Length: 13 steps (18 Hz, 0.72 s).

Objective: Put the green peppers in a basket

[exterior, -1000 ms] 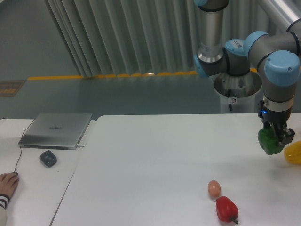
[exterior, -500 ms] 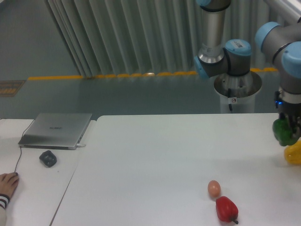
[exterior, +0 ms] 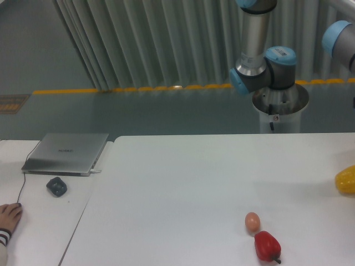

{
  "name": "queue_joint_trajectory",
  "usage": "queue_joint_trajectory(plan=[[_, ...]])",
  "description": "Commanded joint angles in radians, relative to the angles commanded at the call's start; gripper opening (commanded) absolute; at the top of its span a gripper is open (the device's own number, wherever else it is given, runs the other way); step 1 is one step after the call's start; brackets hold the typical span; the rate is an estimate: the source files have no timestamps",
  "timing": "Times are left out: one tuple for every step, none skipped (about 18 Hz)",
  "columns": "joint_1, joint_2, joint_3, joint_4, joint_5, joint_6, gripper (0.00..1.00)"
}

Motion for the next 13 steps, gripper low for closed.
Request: queue_joint_trajectory(plan=[[0.021,-0.002,0.000,0.008,0.000,0.032,0.43],[0.043,-0.005,-0.002,0.023,-0.002,0.070,0.43],[0.058,-0.012,-0.003,0.038,-0.003,0.103,0.43],[0.072,-0.020,-0.008,0.055,-0.005,0.123,0.44],[0.084,-0.028,-0.014,0.075,-0.005,0.130,0.44],[0.091,-0.038,-0.014,0.092,-0.005,0.135,0.44],[0.092,-0.049,-0.014,0.110,-0.002,0.143,0.44],[0.106,-0.055,-0.014,0.124,-0.002,0.155,0.44],[0.118,-0.061,-0.015,0.124,-0.009,0.157,0.47],[0.129,-0.061,-0.023,0.129,-0.009,0.157,0.59],[0.135,-0.063,-0.026,0.130,-0.011,0.154,0.65],[0.137,-0.061,-0.031,0.132,-0.011,0.146,0.73],[0.137,-0.061,-0.035,0.135,-0.011,0.144,0.86]])
